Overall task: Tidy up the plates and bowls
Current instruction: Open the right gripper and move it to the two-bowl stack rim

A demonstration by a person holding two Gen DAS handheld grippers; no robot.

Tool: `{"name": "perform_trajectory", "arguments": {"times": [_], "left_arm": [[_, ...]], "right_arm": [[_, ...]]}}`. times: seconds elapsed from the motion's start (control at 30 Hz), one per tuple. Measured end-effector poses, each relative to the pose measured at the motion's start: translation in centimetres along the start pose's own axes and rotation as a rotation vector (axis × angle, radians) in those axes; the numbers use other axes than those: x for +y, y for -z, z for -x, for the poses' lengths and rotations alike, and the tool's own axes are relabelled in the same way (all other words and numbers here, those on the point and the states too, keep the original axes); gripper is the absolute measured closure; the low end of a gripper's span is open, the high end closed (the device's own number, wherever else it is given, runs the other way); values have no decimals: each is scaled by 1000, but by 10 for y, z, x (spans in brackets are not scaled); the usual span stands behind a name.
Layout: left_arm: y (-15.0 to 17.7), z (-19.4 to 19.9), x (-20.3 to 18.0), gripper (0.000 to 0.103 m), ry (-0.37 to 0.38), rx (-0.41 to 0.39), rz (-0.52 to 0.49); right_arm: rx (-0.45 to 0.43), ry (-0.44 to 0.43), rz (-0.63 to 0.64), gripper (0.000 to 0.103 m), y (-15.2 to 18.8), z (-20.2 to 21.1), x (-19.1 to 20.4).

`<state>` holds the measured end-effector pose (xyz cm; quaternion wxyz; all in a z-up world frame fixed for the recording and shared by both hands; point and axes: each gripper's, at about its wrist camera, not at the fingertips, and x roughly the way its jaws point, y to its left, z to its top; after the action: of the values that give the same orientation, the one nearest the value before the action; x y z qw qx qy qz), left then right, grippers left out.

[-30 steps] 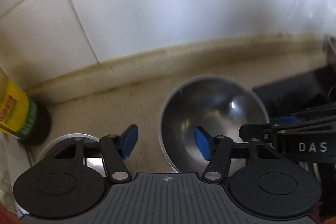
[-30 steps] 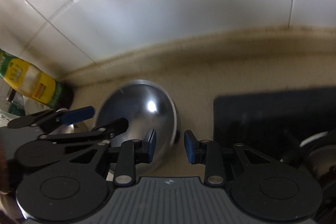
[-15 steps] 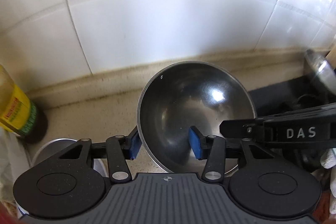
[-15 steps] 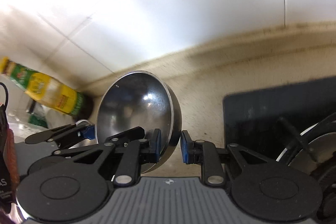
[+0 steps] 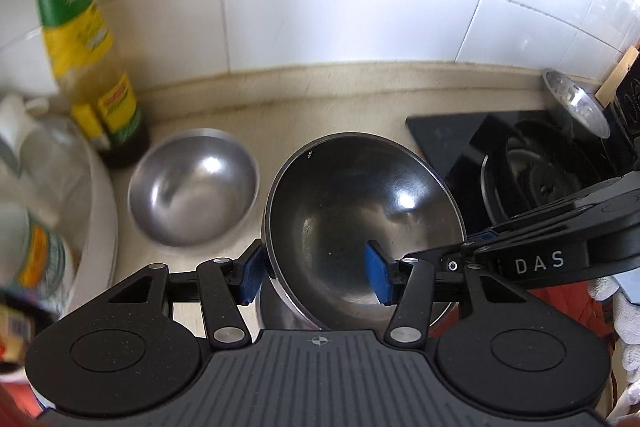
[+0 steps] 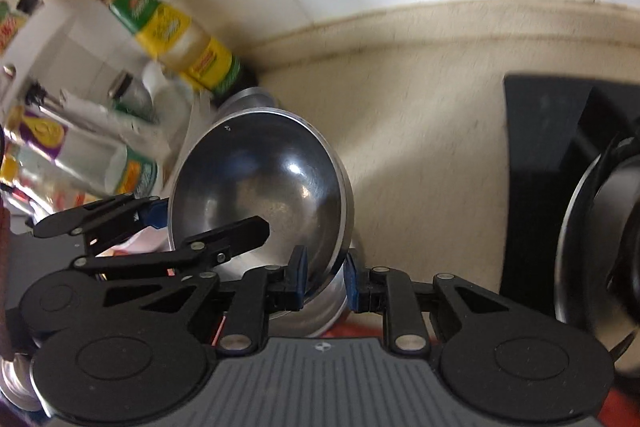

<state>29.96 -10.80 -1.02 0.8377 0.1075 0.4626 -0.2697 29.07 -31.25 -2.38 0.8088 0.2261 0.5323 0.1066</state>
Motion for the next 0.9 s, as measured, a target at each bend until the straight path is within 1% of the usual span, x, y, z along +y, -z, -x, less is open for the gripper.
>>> {"name": "perform_trajectory", "arguments": {"times": [0.03,0.07,0.1,0.13,0.17,0.2,0.23,0.33,0.4,0.47,0.57,0.7,0.83,0.9], "left_arm": [[3,-1,2,43,-8,4,3],[6,0,6,39,-38,3,5],[8,4,8,36,-80,-11,-3],[11,13,12,29,-114,-42,-10],[12,22,16,21,-139,-73,-7],[13,31,22,19,-153,-100,5],[14,39,28,18,-152,-127,27],[15,47,37,18,-141,-165,65],[17,43,41,18,-134,-154,88],[18,33,46,19,-124,-126,119],[20,19,58,22,-124,-95,196],[21,7,75,22,-138,-106,321],[14,-1,83,22,-186,-140,403],[11,-9,87,22,-206,-134,433]], "right_arm": [[5,44,52,79,1,-6,7],[-15,120,84,76,2,-6,11],[-36,187,103,70,3,-3,14],[-48,210,129,63,4,2,15],[-56,210,152,62,3,9,18],[-77,206,156,62,3,17,19],[-97,206,157,62,2,23,18],[-130,197,152,61,-3,27,22],[-139,180,162,61,-8,21,30],[-149,171,189,61,-13,12,39],[-151,159,212,61,-26,-7,52],[-129,134,239,61,-43,-29,64],[-111,129,277,61,-60,-51,75],[-92,117,287,61,-67,-64,79]]}}
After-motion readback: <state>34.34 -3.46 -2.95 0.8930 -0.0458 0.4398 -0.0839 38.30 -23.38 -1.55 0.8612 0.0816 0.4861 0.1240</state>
